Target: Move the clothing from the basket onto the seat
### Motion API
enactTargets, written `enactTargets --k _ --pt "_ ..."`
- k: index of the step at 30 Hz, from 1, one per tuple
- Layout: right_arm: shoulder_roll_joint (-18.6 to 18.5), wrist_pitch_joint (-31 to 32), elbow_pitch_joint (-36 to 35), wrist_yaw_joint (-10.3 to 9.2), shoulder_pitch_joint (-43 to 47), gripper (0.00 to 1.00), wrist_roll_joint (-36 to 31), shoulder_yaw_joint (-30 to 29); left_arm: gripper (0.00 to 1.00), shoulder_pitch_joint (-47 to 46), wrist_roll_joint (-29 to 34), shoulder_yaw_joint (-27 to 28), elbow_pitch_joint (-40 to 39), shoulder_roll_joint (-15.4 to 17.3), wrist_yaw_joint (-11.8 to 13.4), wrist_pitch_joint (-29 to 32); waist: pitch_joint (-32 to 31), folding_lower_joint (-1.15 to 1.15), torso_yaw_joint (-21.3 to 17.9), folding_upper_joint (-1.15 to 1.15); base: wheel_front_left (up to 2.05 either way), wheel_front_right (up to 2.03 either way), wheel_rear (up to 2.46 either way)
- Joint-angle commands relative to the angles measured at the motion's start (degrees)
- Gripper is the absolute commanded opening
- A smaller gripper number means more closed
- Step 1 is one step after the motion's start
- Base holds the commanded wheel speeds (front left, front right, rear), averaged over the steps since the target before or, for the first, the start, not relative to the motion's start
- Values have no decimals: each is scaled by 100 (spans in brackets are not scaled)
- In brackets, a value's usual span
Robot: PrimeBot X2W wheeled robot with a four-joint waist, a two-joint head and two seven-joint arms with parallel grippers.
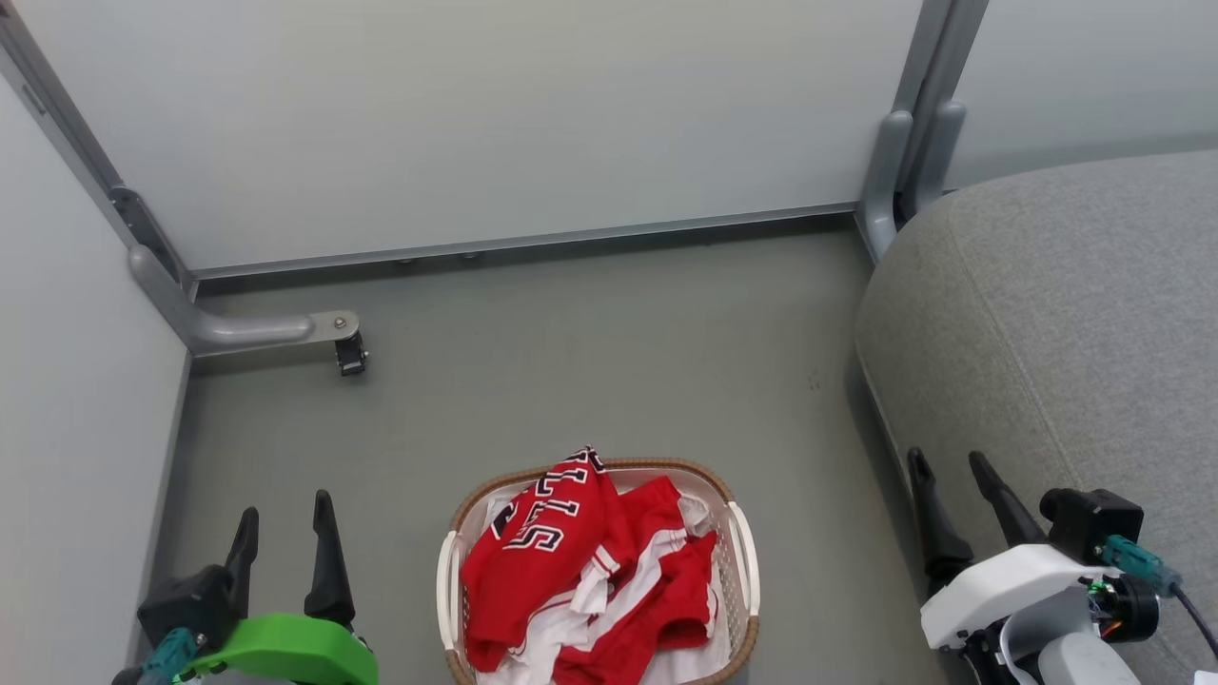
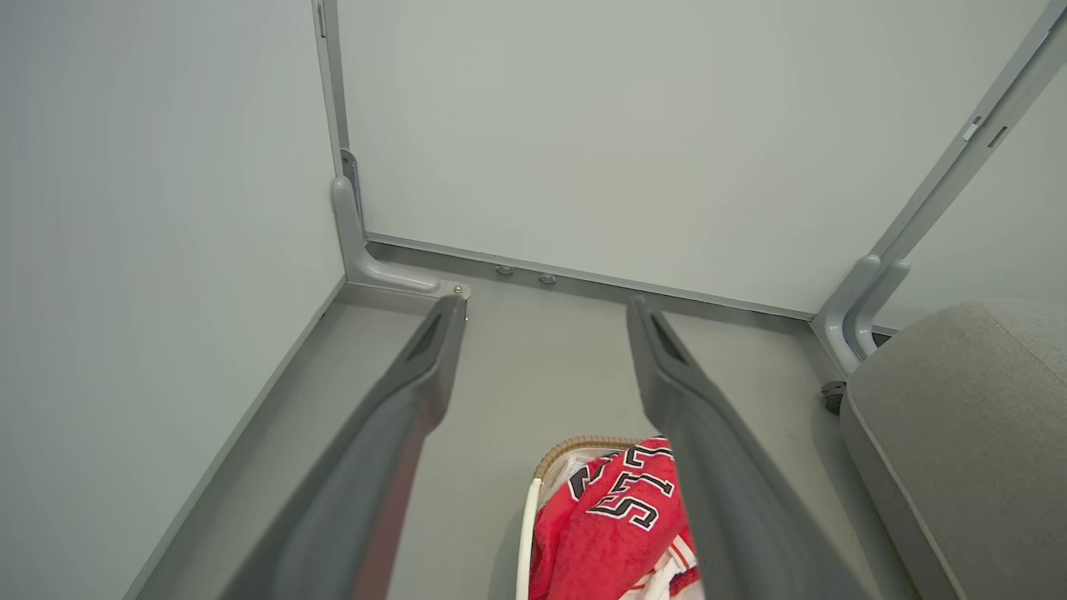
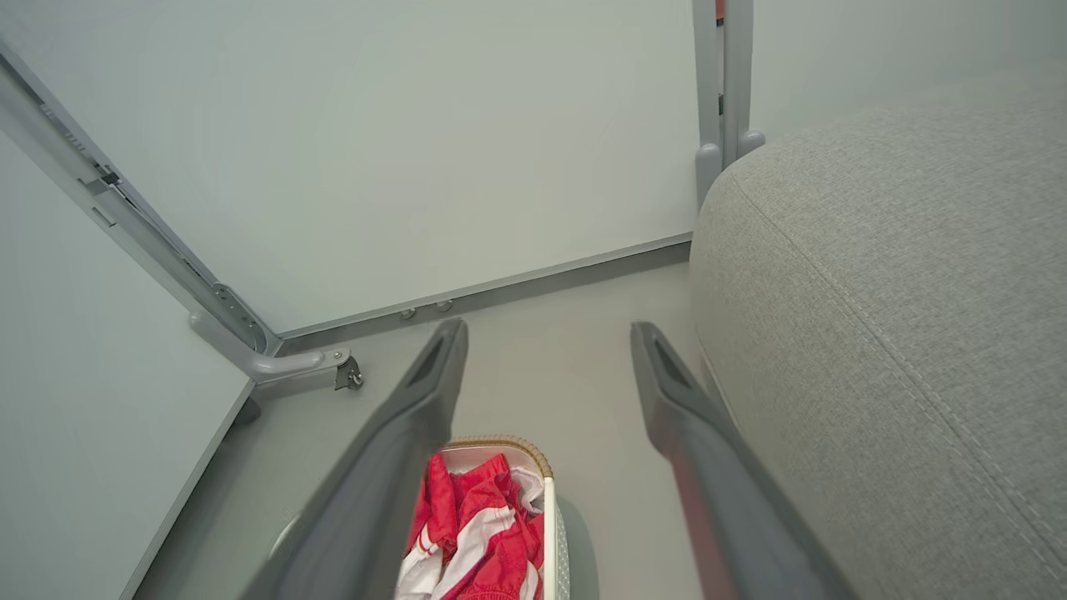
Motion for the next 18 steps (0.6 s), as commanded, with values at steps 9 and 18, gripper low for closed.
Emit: enactTargets --k 9,18 --pt "-26 -164 48 1 -27 100 -580 -26 100 105 618 -33 -65 19 -34 -166 -1 0 14 0 0 0 0" --pt "16 -269 101 1 35 100 -1018 -33 100 200 1051 2 -45 -25 -39 -272 -4 0 16 0 0 0 0"
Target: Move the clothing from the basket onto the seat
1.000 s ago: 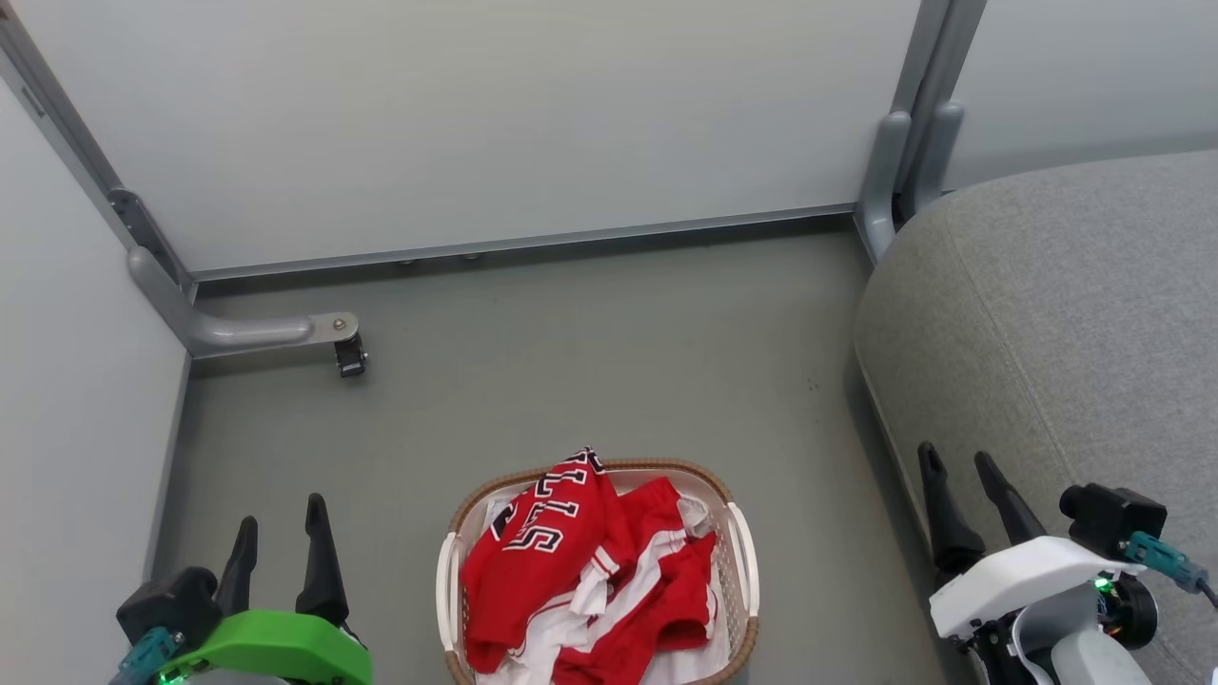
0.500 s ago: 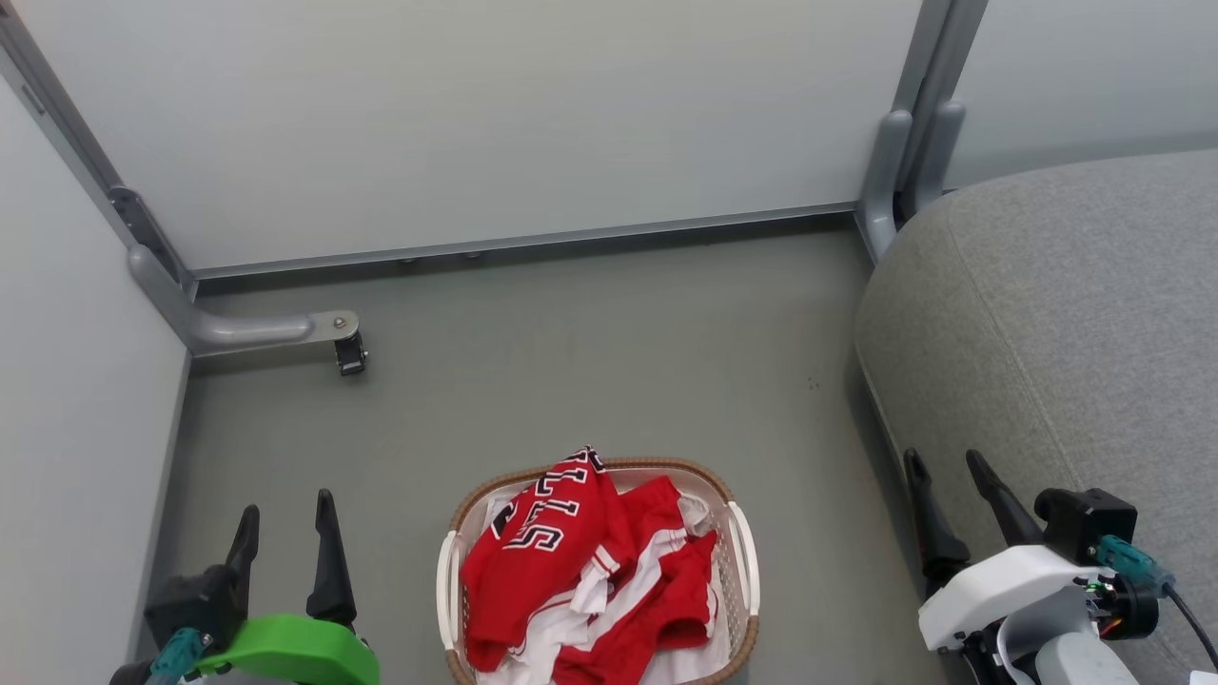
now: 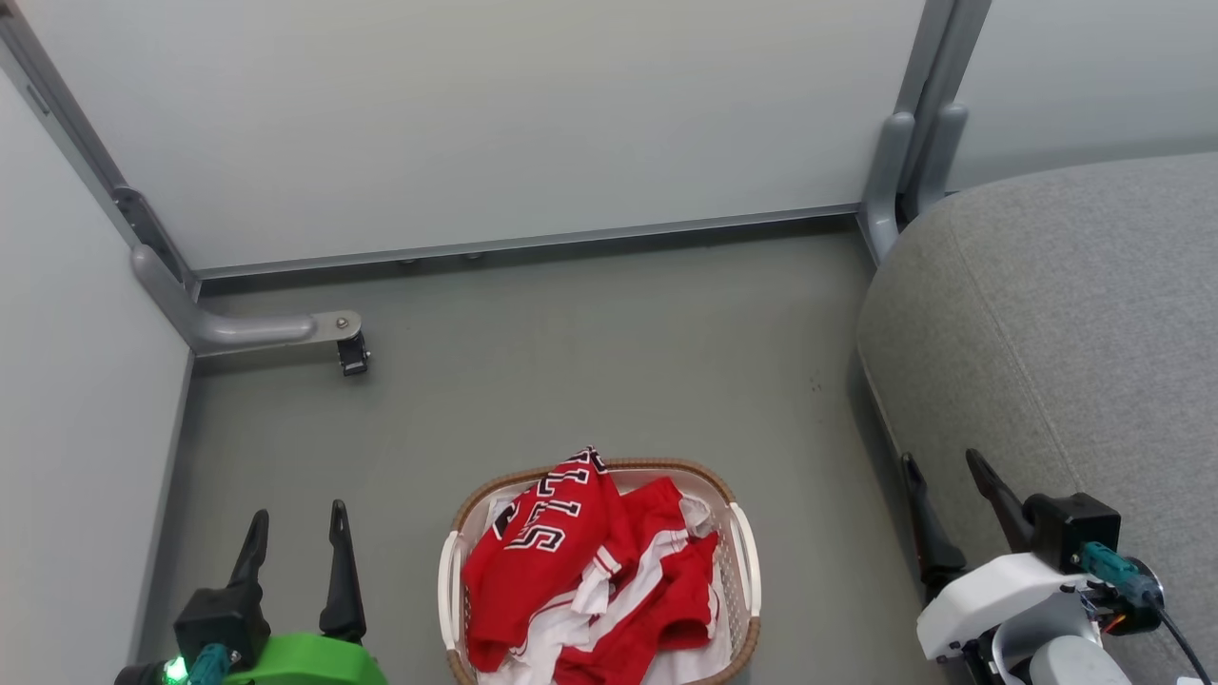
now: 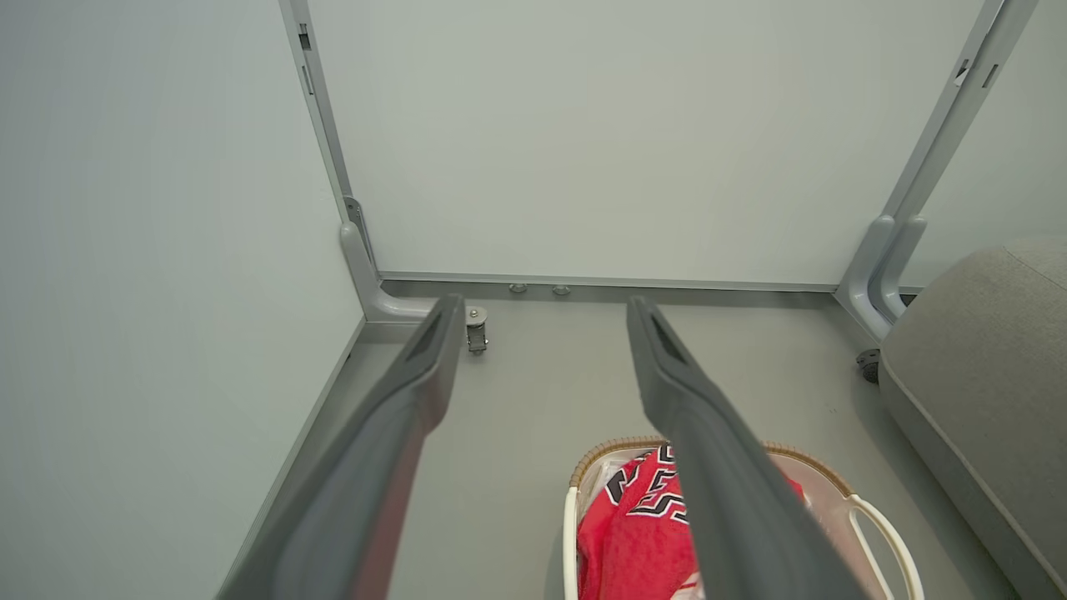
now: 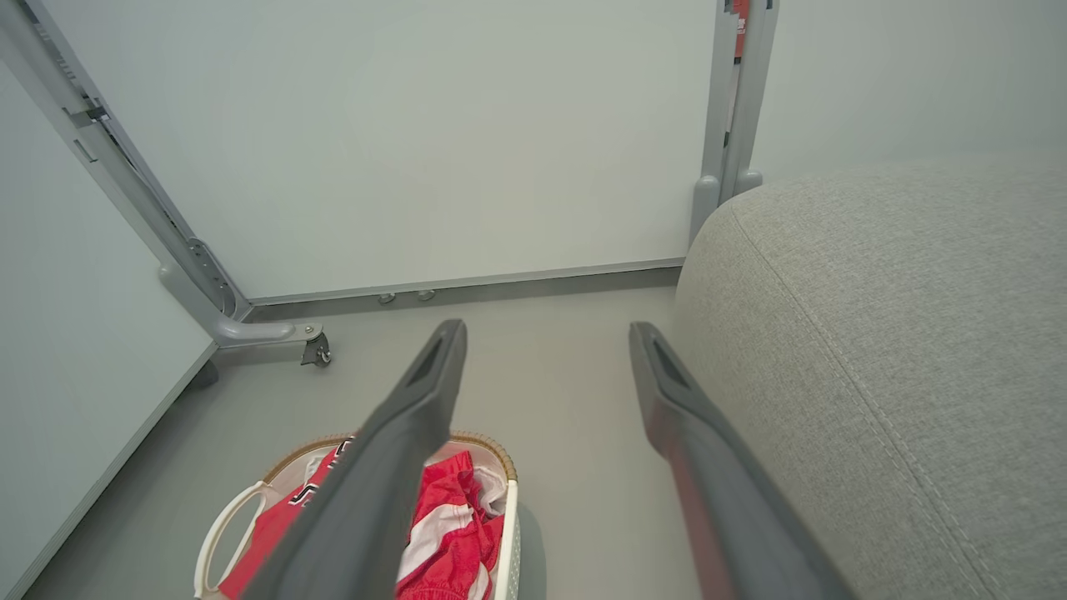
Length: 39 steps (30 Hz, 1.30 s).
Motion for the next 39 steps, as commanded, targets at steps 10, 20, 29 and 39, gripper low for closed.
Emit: enactTargets --k 10,20,29,39 --pt "-10 -145 -161 0 -206 100 -505 52 100 -109 541 13 16 -119 -163 -144 422 0 -85 0 0 0 0" --pt "-17 -253 -559 -1 -948 100 -847 144 100 -1013 1005 -341 438 -273 -400 -250 1722 0 -280 0 0 0 0" --pt "33 -308 -968 -1 -1661 100 -949 233 100 -2162 1308 -926 1090 -326 -622 -303 2984 0 -328 0 0 0 0" --pt "60 -305 -1194 -1 -2085 100 -876 381 100 -3168 1373 -1545 2520 -345 -721 -301 3780 0 -433 0 0 0 0"
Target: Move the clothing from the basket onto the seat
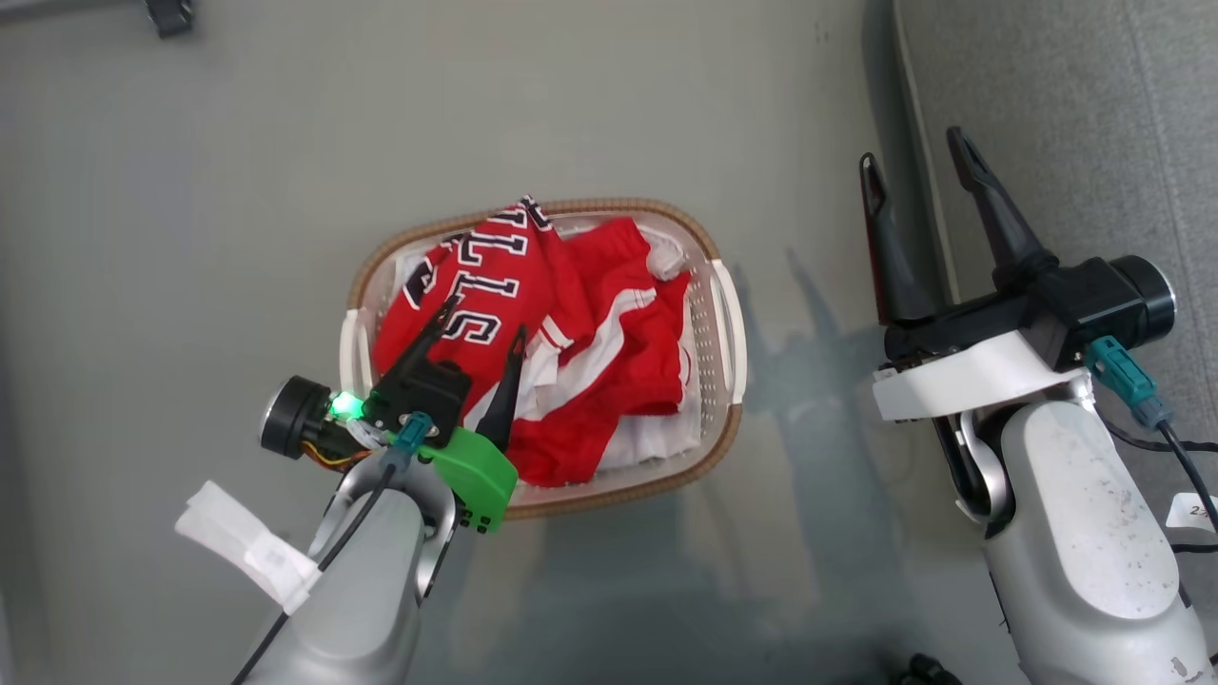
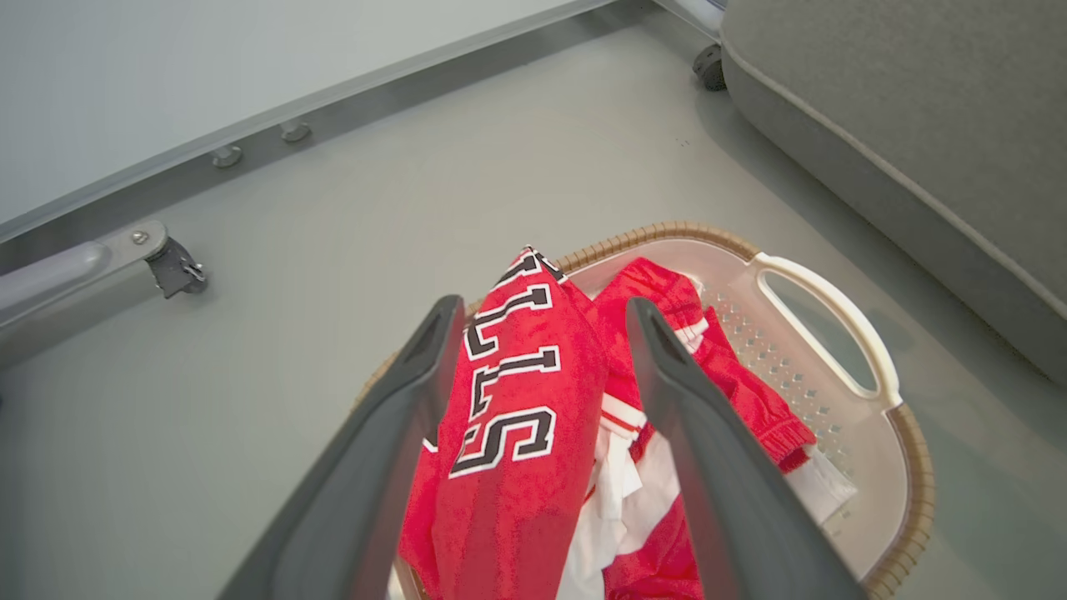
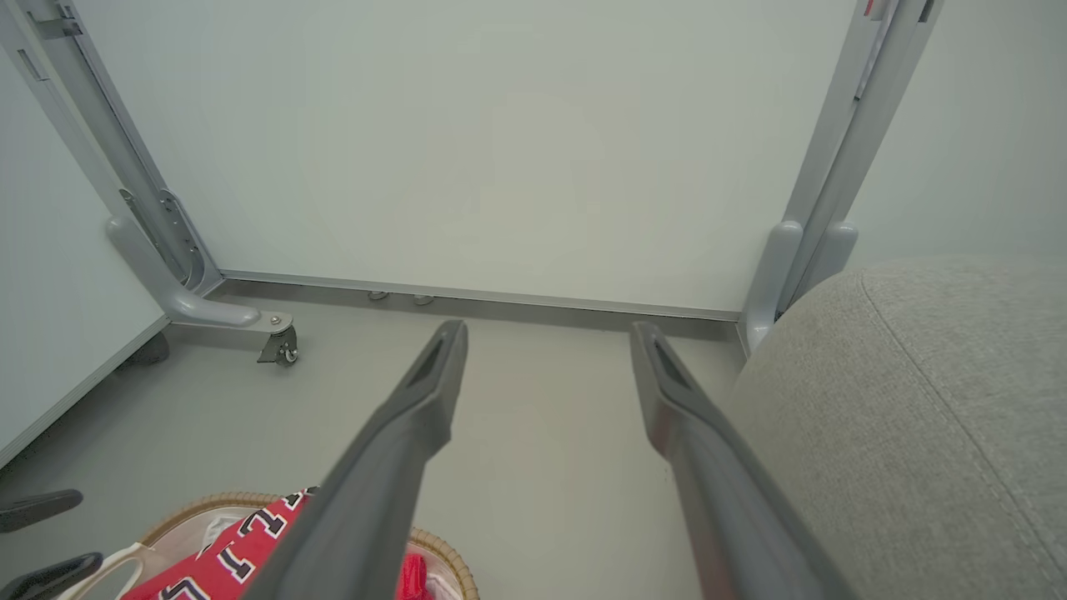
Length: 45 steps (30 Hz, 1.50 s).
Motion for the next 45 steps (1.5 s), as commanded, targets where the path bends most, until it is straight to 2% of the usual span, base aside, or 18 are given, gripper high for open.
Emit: enactTargets --k 1,6,11,21,25,32,39,40,41,42,45 --pt "3 -11 14 -2 -59 100 33 18 100 -141 -1 -36 194 28 -3 2 510 -1 -125 0 0 0 0" --pt "-25 -11 -4 -2 -142 100 6 6 100 -518 91 -172 878 35 55 2 804 -1 -182 0 0 0 0" --pt "-9 -11 -22 -2 -240 100 -55 -18 100 -890 157 -213 1509 90 224 2 1070 -1 -271 0 0 0 0" --pt "14 -11 -60 -2 -312 100 -113 -120 100 -1714 344 -347 2531 139 794 2 1479 -1 -329 0 0 0 0" --pt "42 -11 -72 -2 -353 100 -93 -66 100 -2057 454 -464 2952 116 947 3 1611 -1 -383 0 0 0 0" --pt "85 -11 -108 -2 -461 100 13 -7 100 -2616 459 -577 3377 96 961 2 1844 -1 -493 0 0 0 0" --pt "99 -11 -66 -2 -477 100 91 30 100 -2795 317 -611 3613 73 716 292 1952 -1 -531 0 0 0 0" --pt "100 -11 -56 -2 -479 100 113 38 72 -2782 289 -608 3628 70 697 307 1949 -1 -528 0 0 0 0" --pt "100 -11 -41 -2 -479 100 124 47 24 -2746 260 -626 3637 62 682 321 1936 -1 -529 0 0 0 0" --pt "99 -11 -24 -2 -478 100 140 55 0 -2697 232 -628 3645 57 656 321 1915 -1 -529 0 0 0 0" --pt "98 -11 35 -2 -493 100 197 62 0 -2537 134 -603 3659 40 684 221 1787 -1 -519 0 0 0 0"
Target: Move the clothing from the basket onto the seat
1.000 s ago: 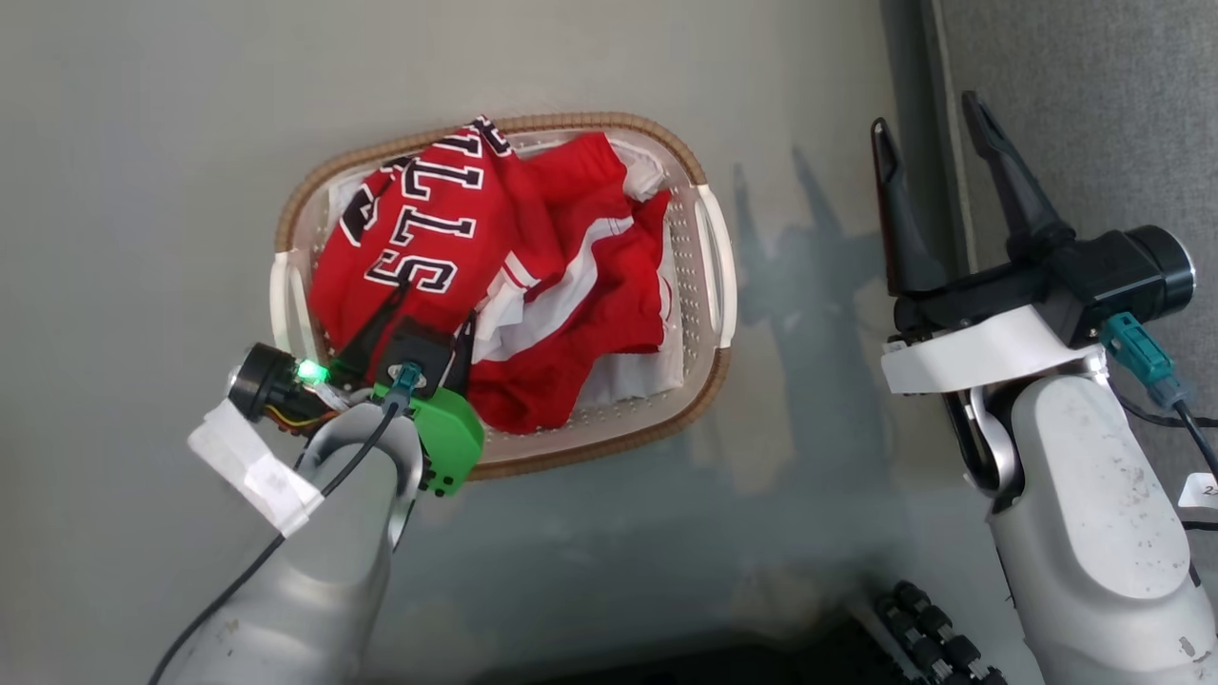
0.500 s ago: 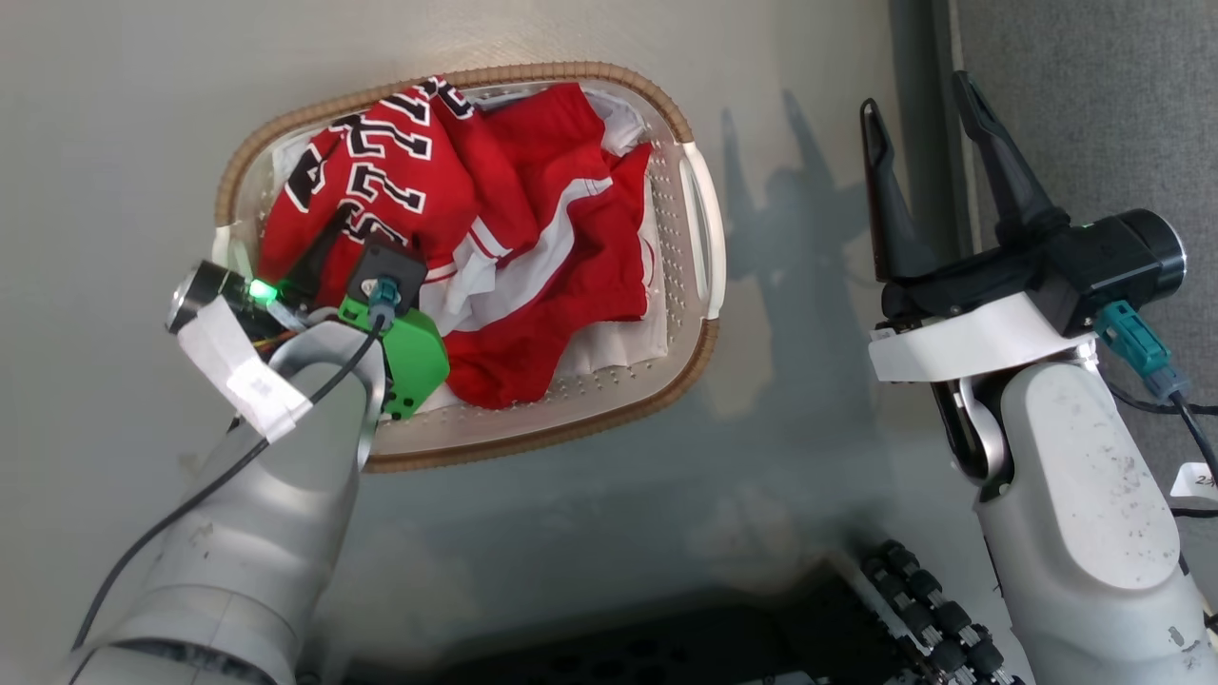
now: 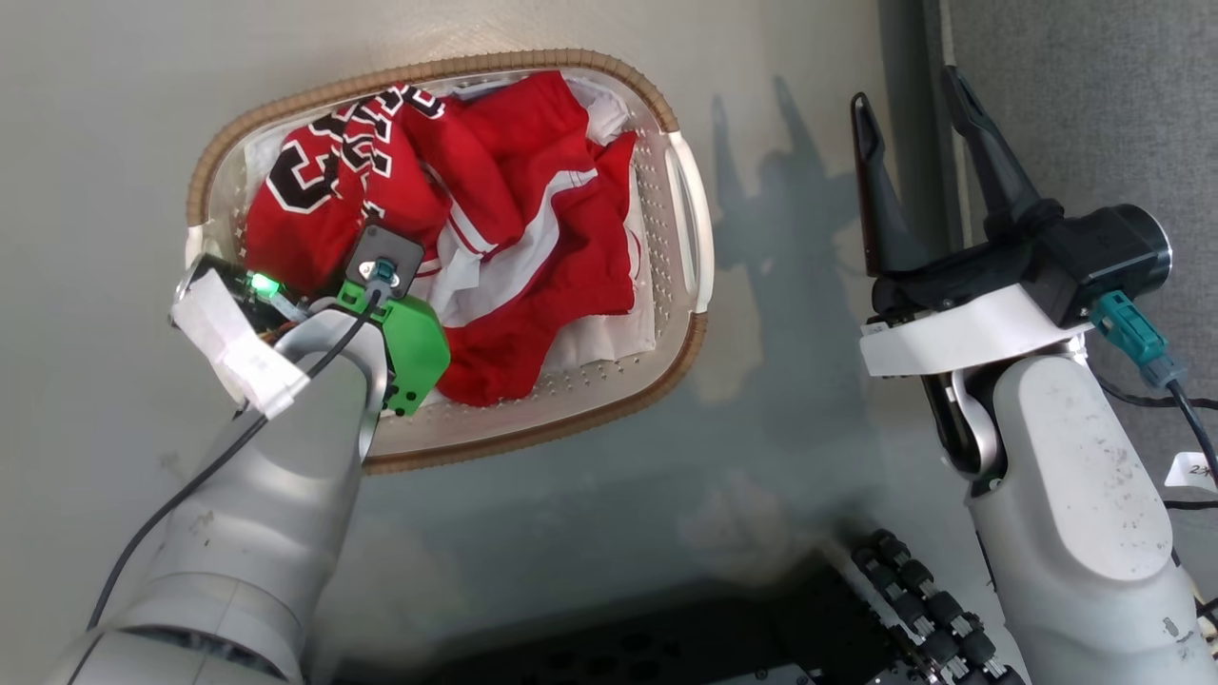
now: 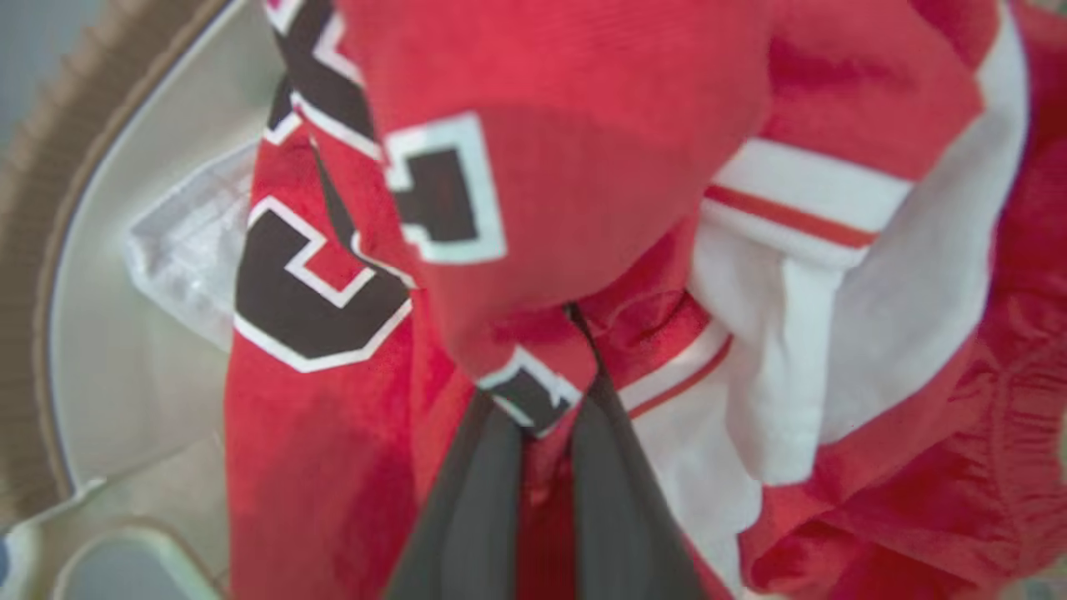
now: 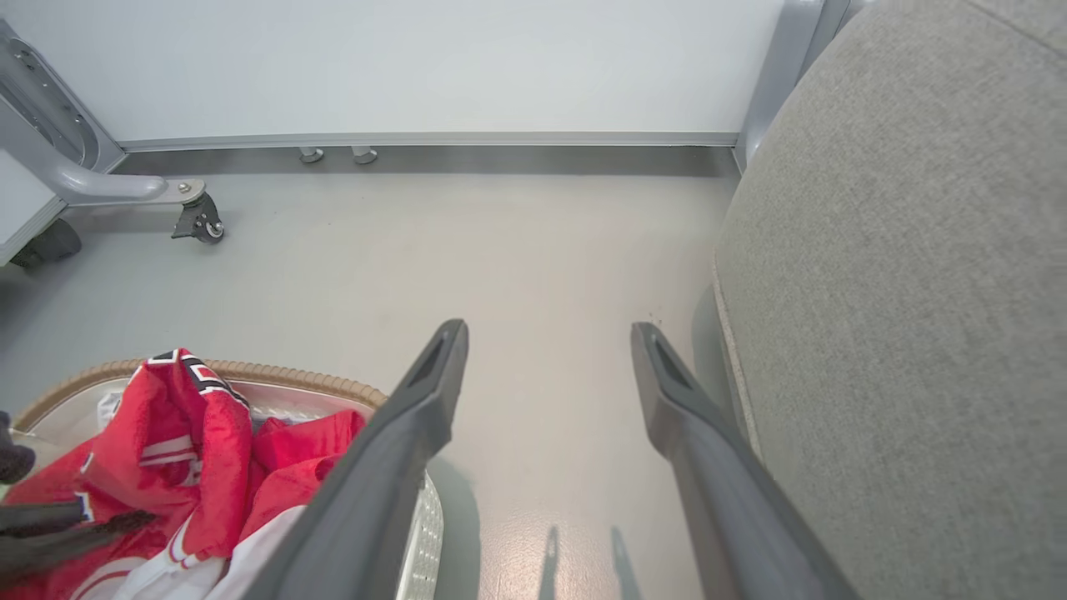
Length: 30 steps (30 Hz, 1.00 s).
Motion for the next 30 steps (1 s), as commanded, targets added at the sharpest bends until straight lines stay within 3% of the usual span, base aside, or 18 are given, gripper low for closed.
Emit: enactTargets --k 1,8,14,30 --pt "-16 -11 29 -2 -50 100 35 3 0 127 -60 28 22 13 15 -71 -125 0 13 0 0 0 0" --pt "-18 -11 136 -2 92 100 149 -9 0 529 -331 26 -272 -5 -65 -252 -725 0 29 0 0 0 0" --pt "-16 -10 284 -2 339 100 189 -24 0 1258 -451 -74 -1189 5 -95 -249 -1445 0 76 0 0 0 0" --pt "-18 -11 746 -2 1219 100 231 85 0 2976 -789 292 -3208 100 -65 -246 -3320 0 274 0 0 0 0"
